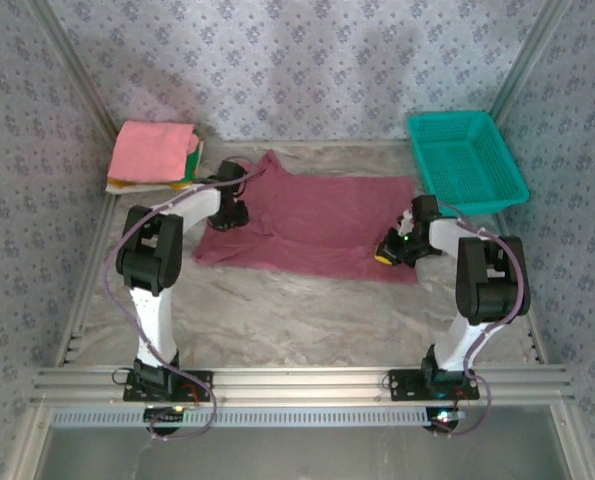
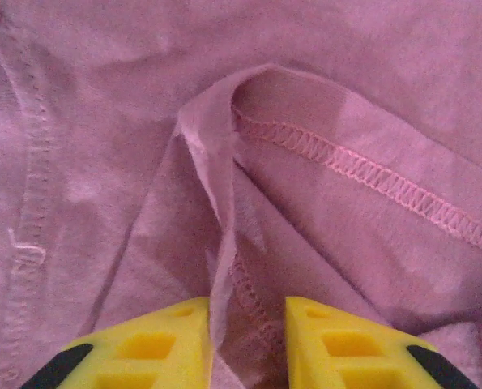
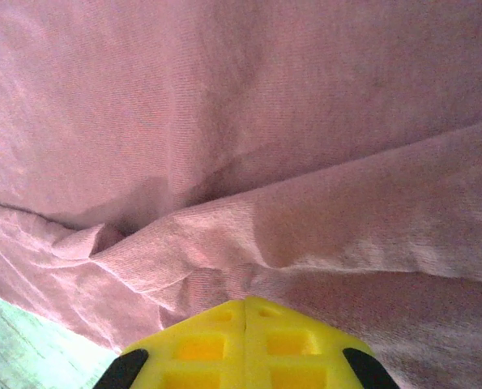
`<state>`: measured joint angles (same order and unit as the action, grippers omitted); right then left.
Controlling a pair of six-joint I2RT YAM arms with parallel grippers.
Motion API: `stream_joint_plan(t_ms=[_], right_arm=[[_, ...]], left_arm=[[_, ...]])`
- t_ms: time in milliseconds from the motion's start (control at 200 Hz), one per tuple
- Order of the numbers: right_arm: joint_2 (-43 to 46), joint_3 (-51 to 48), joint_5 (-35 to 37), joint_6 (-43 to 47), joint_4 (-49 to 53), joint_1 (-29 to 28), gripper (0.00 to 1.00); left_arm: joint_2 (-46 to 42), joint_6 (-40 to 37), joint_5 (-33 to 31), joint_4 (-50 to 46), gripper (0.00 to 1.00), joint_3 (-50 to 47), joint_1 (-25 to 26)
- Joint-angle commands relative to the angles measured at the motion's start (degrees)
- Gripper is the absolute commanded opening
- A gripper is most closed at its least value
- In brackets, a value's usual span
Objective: Fold and stack the t-shirts
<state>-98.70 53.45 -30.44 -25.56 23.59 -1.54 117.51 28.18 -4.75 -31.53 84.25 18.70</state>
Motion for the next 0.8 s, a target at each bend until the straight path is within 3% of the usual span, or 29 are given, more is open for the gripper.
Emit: stream_joint_plan(t_ms=[0,115,580,620,685,794], right_arm=[[0.8,-0.7,0.9,1.1,1.9,0.0,0.0],[0.5,-0.7,0.8,1.1,2.0,0.0,0.0],[0.3,-0.8,0.6,0.7,2.1,0.0,0.0],[0.4,-0.8,0.6,0.7,2.1,0.0,0.0],[0.7,-0.9,0.6,0.7,2.3,0.0,0.01],[1.1,-1.1,1.0,0.8,2.7,0.0,0.01]], left_arm=[[0.4,0.1,1.5,1.5,0.16,1.6,0.2],[0.2,-0.3,1.2,0.3,0.0,2.8,0.3],[7.2,-3.2,2.0,-6.0,0.0,16.9,1.1],[8.2,-3.5,1.9,-6.5,0.07,18.3,1.2],[9.3,-3.5,0.5,-7.1,0.31,20.0,1.2],[7.2,-3.9,-1.7,-6.8,0.49,19.3,1.7]])
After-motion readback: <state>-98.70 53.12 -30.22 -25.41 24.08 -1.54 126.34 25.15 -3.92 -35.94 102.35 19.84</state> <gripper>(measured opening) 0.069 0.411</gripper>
